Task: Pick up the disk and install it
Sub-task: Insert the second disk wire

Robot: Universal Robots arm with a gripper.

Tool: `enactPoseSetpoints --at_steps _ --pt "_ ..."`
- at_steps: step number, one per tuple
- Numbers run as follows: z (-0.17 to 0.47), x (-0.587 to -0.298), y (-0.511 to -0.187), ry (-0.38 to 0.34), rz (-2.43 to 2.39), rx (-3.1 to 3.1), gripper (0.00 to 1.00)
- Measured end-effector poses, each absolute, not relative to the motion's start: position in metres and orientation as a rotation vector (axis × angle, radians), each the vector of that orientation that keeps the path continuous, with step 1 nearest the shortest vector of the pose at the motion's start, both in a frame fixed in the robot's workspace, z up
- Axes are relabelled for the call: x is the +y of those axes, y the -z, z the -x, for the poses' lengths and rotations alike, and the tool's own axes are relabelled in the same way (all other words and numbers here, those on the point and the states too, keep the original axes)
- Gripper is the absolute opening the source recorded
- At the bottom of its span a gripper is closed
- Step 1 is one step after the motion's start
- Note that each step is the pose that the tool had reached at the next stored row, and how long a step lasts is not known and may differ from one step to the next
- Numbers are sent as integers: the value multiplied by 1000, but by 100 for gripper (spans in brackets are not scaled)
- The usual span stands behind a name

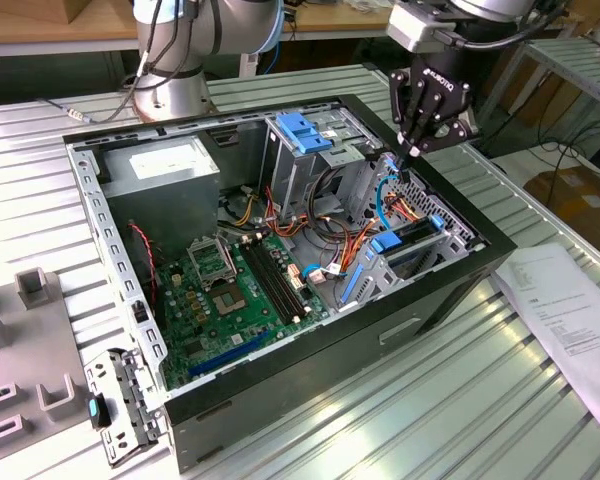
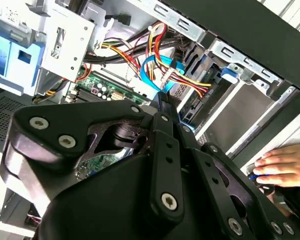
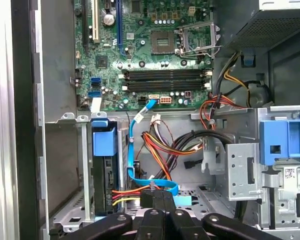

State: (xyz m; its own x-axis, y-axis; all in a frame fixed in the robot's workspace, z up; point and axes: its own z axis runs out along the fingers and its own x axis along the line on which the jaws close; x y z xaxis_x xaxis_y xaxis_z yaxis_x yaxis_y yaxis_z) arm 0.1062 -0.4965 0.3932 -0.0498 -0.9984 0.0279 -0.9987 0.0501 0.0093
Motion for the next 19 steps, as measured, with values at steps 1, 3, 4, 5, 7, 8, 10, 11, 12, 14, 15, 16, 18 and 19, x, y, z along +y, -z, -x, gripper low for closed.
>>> enactPoseSetpoints --at_steps 1,3,4,5,7,8,10,11,12,14,15,16,18,19 --pt "-106 -495 -393 -25 -2144 -2254 17" --pt "-106 -489 -393 -79 -2120 -2230 24" --pt "-106 -486 -392 -96 -2113 -2222 30" --pt "-106 -483 -392 -111 -2106 -2215 30" --pt "-106 -477 -391 -149 -2087 -2196 30" --pt "-106 -474 -390 -171 -2077 -2185 30" --pt "-106 -471 -388 -191 -2067 -2175 30" --pt "-106 -471 -386 -191 -2067 -2175 30" --pt "-106 -471 -384 -191 -2067 -2175 30" --pt "-106 -470 -379 -192 -2066 -2174 30" --pt "-106 -469 -378 -193 -2066 -2174 30" --pt "-106 -469 -378 -196 -2065 -2172 30" --pt "-106 -469 -377 -200 -2062 -2170 29" --pt "-106 -469 -377 -201 -2062 -2169 11"
